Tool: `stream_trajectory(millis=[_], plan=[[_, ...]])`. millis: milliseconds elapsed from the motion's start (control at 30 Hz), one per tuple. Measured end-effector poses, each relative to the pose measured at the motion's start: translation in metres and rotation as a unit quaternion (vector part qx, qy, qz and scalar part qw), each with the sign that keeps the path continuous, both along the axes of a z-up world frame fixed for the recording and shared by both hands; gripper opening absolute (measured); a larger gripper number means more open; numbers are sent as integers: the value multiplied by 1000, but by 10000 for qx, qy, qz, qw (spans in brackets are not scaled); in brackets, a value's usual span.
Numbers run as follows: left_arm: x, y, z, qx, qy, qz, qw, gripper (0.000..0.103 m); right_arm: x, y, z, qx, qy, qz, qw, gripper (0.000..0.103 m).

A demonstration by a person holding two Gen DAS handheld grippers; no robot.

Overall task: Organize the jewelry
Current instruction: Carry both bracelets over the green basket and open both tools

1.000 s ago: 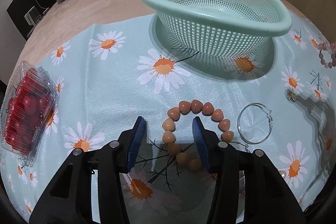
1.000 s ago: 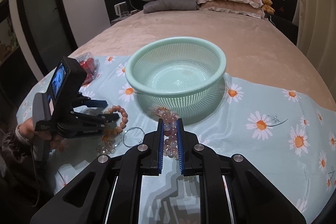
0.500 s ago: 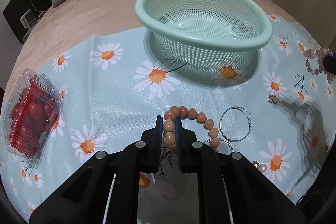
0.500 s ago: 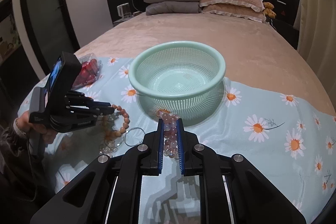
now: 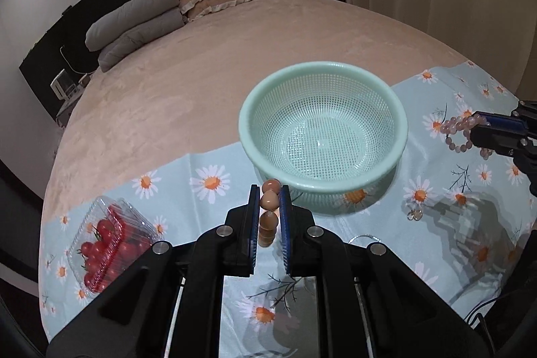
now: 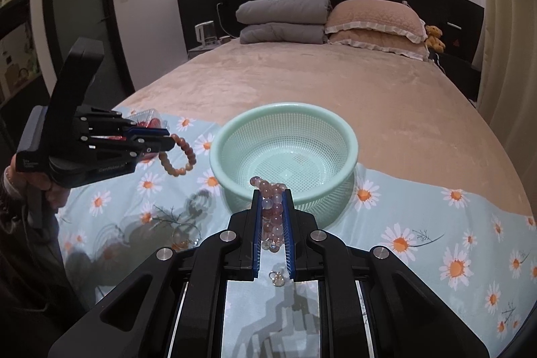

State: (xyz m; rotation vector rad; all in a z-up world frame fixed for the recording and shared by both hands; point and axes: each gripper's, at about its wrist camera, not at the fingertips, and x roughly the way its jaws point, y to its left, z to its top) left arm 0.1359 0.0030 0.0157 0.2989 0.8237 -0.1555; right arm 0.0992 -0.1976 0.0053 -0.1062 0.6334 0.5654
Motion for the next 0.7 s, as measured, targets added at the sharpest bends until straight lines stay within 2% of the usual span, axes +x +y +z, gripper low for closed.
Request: stream_trajectory(millis=[167,333,533,700], plan=[[14,-11,23,-71,-195,-147,9997,12,14,3,8,41,-61,-22,10000,11],[24,-32,31,-129,-327,-433,9984,12,28,9,10,67,-58,43,10000,11],[45,-37,20,-232,-212,-491,9983,12,50,17,1,42,83,56,9999,11],[57,-34,0,-340,56,-482,9982,12,64,21,-16,72,269,42,9996,11]])
